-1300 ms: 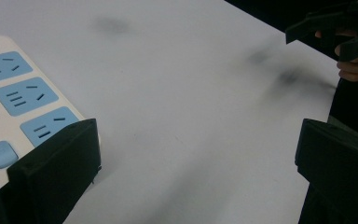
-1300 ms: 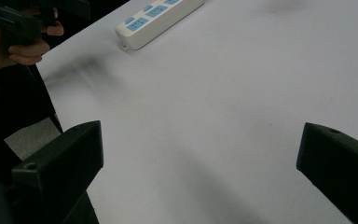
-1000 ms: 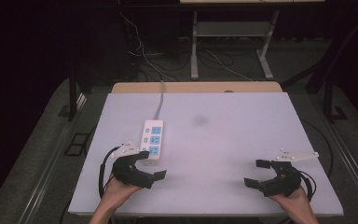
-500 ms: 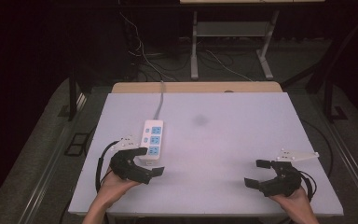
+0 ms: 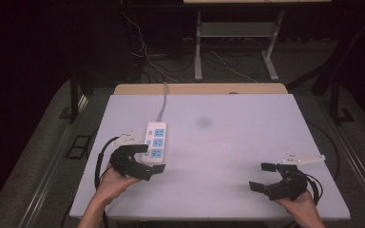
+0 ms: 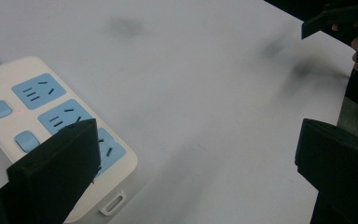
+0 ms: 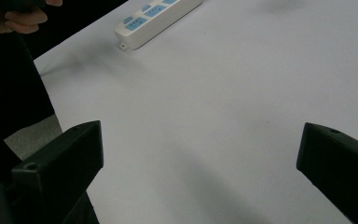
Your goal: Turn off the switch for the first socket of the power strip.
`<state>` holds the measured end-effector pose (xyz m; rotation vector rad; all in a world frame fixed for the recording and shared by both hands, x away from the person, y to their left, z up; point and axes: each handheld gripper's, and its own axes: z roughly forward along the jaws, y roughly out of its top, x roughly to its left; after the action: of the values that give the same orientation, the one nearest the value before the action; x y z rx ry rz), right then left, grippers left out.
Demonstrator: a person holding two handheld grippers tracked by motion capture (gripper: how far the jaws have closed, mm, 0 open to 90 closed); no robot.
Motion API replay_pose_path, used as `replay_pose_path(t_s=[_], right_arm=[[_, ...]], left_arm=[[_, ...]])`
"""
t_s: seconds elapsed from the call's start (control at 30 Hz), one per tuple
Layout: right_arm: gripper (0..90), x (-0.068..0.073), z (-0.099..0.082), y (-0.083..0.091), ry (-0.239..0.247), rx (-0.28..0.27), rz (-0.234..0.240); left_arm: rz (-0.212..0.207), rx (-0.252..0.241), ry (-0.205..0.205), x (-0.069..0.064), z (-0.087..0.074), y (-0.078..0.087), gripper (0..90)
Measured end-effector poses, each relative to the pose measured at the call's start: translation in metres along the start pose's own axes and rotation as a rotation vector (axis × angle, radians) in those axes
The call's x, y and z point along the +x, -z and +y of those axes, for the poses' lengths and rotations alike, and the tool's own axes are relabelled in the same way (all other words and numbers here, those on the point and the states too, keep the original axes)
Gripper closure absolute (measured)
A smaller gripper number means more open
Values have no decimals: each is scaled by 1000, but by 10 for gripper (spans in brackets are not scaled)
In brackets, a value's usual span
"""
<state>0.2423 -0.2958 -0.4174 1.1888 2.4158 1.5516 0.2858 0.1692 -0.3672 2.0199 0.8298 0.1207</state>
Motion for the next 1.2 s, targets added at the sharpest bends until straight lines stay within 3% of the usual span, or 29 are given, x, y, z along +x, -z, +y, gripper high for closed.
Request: replay_pose_path(t_s=[0.63, 1.2], right_arm=[[2, 1, 0, -1, 6, 6, 1], [2, 1, -1, -2, 4, 13, 2]], left_arm=[[30, 22, -20, 20, 31, 12, 0], [49, 72, -26, 39, 44, 6, 0]])
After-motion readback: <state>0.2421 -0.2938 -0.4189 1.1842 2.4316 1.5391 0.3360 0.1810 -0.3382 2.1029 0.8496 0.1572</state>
